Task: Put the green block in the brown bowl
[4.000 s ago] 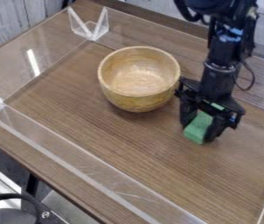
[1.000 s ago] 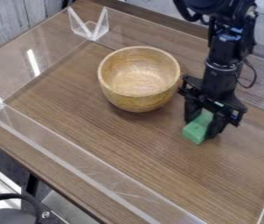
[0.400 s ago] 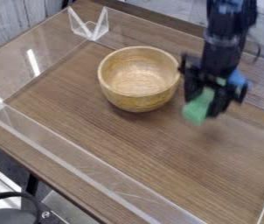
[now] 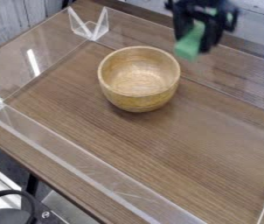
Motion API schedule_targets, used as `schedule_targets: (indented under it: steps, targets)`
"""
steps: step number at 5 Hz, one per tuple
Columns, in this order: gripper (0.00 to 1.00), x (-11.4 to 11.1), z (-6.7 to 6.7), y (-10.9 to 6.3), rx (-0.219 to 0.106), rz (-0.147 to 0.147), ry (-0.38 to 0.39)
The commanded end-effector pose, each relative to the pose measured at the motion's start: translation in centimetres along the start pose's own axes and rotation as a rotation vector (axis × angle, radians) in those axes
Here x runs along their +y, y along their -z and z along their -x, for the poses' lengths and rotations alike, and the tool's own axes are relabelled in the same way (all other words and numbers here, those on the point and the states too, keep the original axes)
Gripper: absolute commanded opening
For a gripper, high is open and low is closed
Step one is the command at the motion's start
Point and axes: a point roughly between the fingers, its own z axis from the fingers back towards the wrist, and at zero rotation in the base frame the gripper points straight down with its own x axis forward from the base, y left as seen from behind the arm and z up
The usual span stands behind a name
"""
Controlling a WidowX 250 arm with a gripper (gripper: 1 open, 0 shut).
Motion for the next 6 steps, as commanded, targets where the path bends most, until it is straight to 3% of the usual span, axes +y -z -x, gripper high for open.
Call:
schedule_targets:
  steps: [1, 2, 5, 6]
  targets:
    - [0.00, 2.2, -0.6, -2.8, -0.092, -0.028, -0.003]
    - [0.00, 2.4, 0.5, -1.6, -0.058, -0.032, 0.000]
    - [0.00, -3.4, 2.6, -3.7, -0.094, 0.030, 0.132]
    - [0.00, -2.4, 3.2, -2.9, -0.079, 0.022, 0.123]
